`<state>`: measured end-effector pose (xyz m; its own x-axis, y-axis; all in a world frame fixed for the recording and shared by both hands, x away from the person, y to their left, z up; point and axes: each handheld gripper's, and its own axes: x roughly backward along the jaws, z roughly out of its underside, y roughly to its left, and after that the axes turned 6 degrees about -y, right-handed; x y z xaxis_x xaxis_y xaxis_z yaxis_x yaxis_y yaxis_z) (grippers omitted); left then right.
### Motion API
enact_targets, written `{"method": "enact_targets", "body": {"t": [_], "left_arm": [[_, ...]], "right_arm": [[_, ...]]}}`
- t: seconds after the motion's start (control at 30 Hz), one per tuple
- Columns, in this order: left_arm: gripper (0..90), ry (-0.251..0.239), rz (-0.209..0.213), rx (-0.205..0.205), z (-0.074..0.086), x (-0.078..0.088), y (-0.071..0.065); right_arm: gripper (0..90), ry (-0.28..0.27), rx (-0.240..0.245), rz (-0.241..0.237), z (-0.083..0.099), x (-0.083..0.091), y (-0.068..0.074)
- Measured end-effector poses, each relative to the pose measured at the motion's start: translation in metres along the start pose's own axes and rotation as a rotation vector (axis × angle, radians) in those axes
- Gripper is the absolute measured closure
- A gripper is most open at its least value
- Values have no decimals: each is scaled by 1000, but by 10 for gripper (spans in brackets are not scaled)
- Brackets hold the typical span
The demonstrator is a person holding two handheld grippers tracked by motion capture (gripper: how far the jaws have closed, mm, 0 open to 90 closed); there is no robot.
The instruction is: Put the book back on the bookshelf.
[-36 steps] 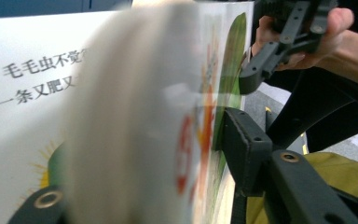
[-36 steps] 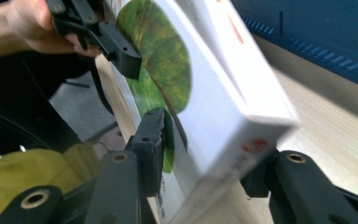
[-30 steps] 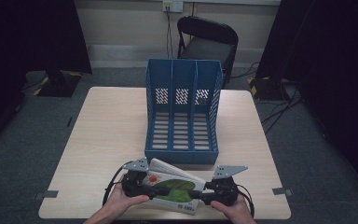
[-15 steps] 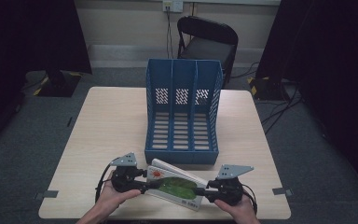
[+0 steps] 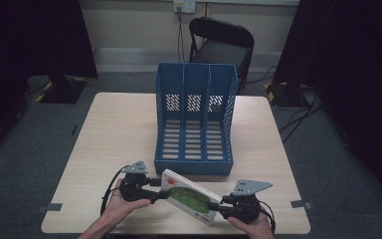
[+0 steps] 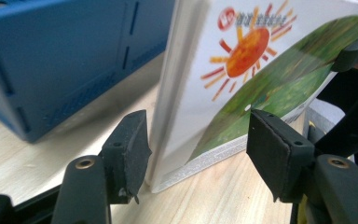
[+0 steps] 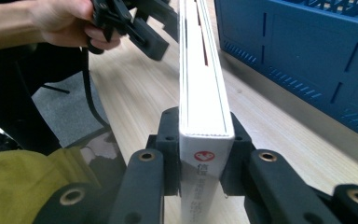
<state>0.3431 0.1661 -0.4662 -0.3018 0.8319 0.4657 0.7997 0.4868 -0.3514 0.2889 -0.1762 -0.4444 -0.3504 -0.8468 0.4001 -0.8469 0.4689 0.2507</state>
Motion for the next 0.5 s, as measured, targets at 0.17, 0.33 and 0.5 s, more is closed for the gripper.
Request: {"method": "enact_targets", "body": {"t": [0.17,0.33,0.5], "left_arm": [[401,46,-20,-11,2,-9,1],[419,50,-31,-21,3,-9,0],[423,54,-39,-28,3,-9,-2]], "right_arm": [[709,36,8,-15,5,-13,6],[706,37,12,6,9,-25,11],[707,38,-8,32,13,-32,14]]}}
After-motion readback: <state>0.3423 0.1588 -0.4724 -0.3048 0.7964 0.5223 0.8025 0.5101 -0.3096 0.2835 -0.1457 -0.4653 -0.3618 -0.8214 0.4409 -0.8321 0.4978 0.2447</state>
